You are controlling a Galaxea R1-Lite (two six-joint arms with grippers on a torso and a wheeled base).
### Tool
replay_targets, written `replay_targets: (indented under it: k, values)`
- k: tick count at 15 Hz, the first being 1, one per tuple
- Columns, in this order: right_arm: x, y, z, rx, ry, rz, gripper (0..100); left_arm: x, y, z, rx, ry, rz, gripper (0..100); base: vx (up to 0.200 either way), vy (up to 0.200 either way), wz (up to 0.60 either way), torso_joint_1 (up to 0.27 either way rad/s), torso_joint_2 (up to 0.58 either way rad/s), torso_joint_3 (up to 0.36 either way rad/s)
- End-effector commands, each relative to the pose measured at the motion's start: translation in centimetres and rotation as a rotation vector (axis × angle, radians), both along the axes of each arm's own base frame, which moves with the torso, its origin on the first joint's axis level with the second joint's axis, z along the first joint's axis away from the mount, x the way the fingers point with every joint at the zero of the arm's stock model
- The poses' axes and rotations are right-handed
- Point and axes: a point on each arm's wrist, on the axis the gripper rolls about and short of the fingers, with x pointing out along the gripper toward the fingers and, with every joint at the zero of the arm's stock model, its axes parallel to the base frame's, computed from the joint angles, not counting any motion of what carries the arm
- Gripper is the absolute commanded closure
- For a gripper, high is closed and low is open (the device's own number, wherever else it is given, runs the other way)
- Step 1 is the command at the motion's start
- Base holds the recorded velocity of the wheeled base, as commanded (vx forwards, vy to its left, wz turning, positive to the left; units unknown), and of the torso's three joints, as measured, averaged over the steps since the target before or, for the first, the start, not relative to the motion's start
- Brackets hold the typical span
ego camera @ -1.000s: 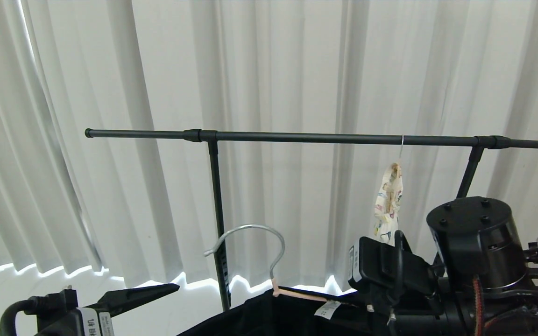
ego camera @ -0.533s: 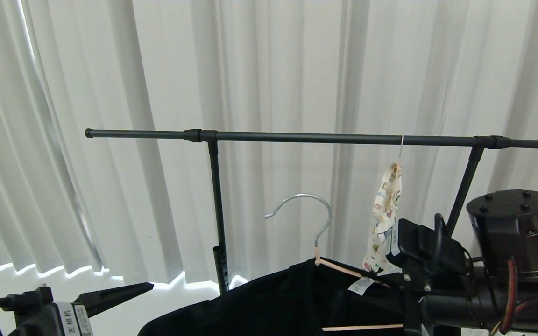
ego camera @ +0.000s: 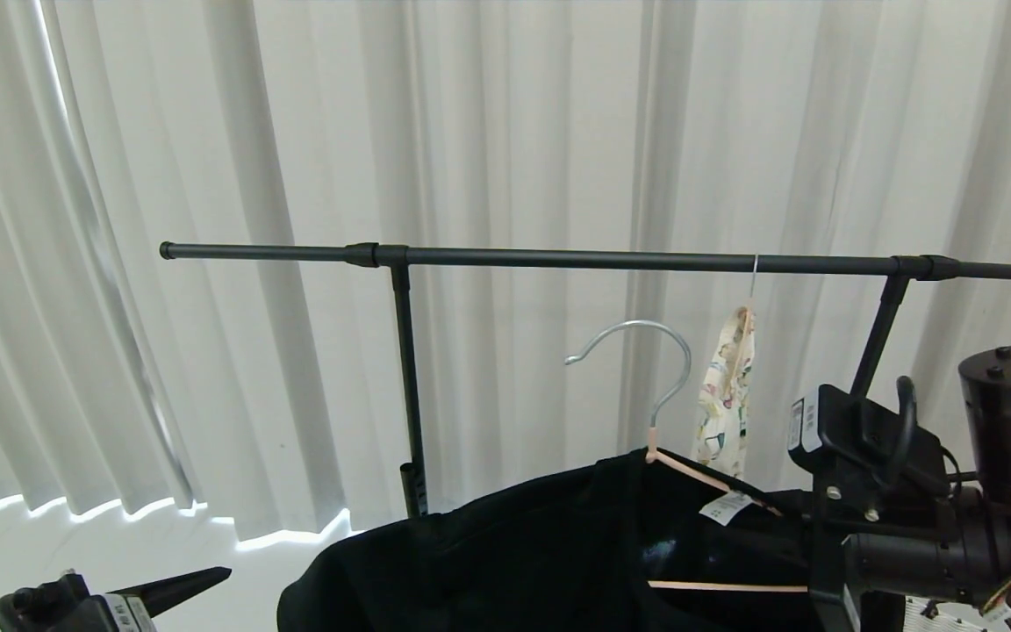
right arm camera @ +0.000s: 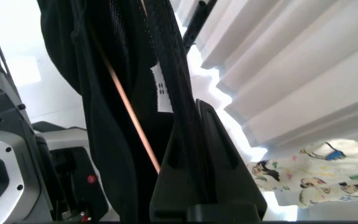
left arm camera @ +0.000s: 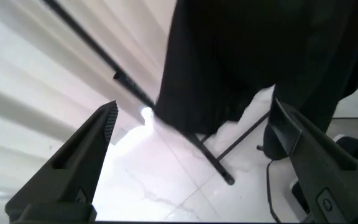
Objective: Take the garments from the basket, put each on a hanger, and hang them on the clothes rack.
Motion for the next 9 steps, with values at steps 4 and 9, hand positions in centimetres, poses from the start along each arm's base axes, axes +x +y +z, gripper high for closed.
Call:
replay_targets:
  k: [4,9]
  values:
    - [-0.6,-0.6,0.8,0.021,-0.038,-0.018,100,0.0,0.3,-1.0,0.037,0.044,0.035,0,0.000,0.000,0.00,0.000,0.00,0.000]
    - [-0.9,-0.8,0.9,0.017,-0.061,-0.006,100,0.5,0.0,-1.3,0.059,0.075,0.045,100,0.000,0.000,0.00,0.000,0.00,0.000]
